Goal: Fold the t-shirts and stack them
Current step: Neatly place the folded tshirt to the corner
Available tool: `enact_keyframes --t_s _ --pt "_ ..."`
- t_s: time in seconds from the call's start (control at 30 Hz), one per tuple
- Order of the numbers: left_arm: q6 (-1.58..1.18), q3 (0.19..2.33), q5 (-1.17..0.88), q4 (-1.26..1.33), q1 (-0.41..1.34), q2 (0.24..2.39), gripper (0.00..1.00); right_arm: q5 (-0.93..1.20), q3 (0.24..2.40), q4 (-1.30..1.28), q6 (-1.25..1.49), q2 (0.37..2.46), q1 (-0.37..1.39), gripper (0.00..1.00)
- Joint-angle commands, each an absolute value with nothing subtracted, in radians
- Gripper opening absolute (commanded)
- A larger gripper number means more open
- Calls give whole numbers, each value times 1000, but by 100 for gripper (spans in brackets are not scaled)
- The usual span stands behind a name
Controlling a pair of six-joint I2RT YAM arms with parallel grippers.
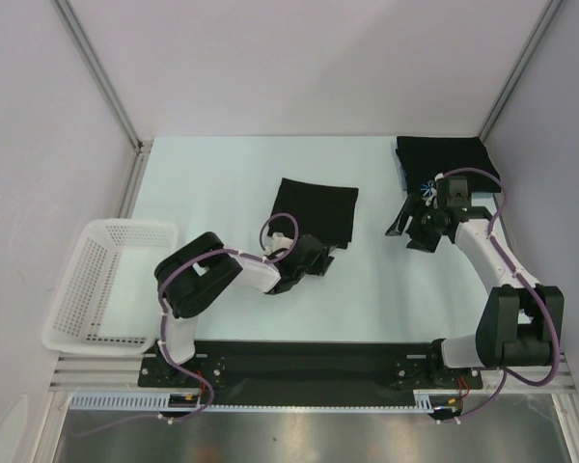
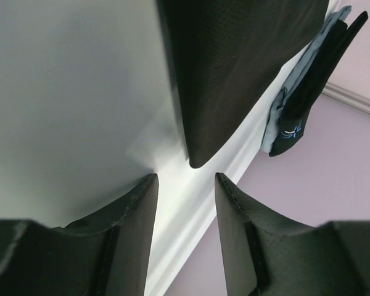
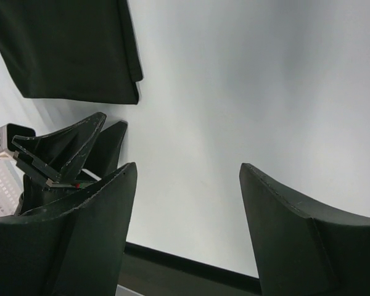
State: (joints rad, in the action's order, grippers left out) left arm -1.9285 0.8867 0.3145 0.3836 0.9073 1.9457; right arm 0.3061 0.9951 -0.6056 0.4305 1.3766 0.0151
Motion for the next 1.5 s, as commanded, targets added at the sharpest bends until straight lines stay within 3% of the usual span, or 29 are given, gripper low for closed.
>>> enact_keyframes --t_s 0.0,0.67,0.83,0.93,1.03,1.2,1.47 --pt "-1936 919 350 328 894 1986 48 340 996 -592 413 1379 11 73" --pt "-1884 1066 348 189 871 2066 37 360 1117 -580 426 1494 8 73" --pt "-1850 1065 327 222 856 2069 19 406 1100 -546 431 1520 8 75" --pt "-1813 1068 313 219 841 2034 12 495 1094 -493 434 1571 8 85" --pt "-1784 1077 295 209 824 1994 7 598 1095 -405 457 1655 8 88" --pt "-1809 1072 244 218 808 1953 1 764 1134 -240 551 1807 11 88" --pt "-1815 1071 206 222 790 1913 0 844 1242 -106 627 1996 12 90"
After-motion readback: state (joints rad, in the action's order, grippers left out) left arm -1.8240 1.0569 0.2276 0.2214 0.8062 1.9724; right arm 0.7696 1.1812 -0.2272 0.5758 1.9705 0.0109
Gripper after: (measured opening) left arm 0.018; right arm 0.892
